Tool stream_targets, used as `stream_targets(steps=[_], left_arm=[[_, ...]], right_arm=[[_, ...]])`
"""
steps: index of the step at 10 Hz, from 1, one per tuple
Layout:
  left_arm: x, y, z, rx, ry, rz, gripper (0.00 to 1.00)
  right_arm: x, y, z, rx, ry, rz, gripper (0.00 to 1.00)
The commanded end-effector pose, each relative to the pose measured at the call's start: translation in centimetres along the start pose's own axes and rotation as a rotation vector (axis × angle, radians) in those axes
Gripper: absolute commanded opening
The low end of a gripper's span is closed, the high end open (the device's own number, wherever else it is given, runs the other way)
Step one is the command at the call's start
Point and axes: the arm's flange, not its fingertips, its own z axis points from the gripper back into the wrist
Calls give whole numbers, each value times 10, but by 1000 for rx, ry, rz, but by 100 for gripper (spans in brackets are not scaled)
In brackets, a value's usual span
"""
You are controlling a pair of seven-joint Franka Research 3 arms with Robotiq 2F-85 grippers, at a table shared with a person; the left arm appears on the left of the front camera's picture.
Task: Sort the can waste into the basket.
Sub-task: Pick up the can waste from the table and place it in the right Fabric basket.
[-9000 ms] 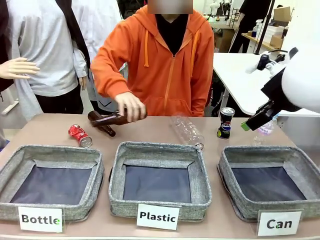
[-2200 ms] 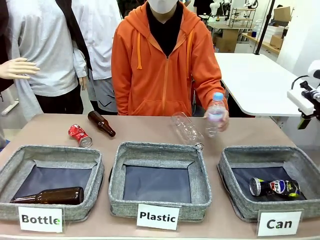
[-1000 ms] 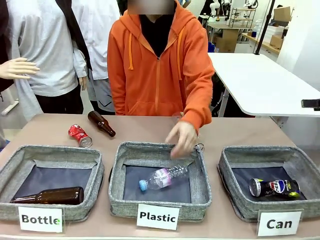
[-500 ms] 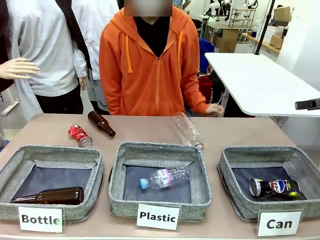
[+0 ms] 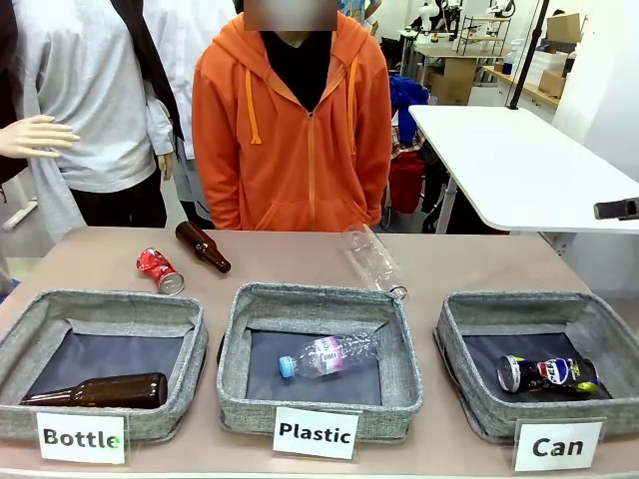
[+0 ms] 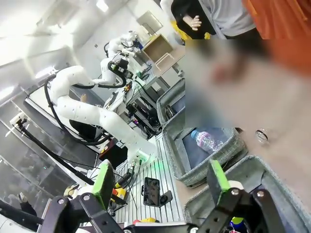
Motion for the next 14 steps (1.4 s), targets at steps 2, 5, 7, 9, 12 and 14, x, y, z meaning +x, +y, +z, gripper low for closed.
stream_targets(steps=[2,5,7,9,12,14], left_arm=[[23,-23,-39,229,267,-17,100],[119,-44,-124,530,518,124,100],[163,-34,-180,735,502,156,100],[188,-10,-232,946,486,65,100],[196,-15,-241,874,465,29,100],[221,-7,-205,899,-112,95,100]], right_arm=[[0,2,2,11,20,14,100],[0,2,2,11,20,14,100],[0,2,2,11,20,14,100],[0,2,2,11,20,14,100],[0,2,2,11,20,14,100],[0,2,2,11,20,14,100]])
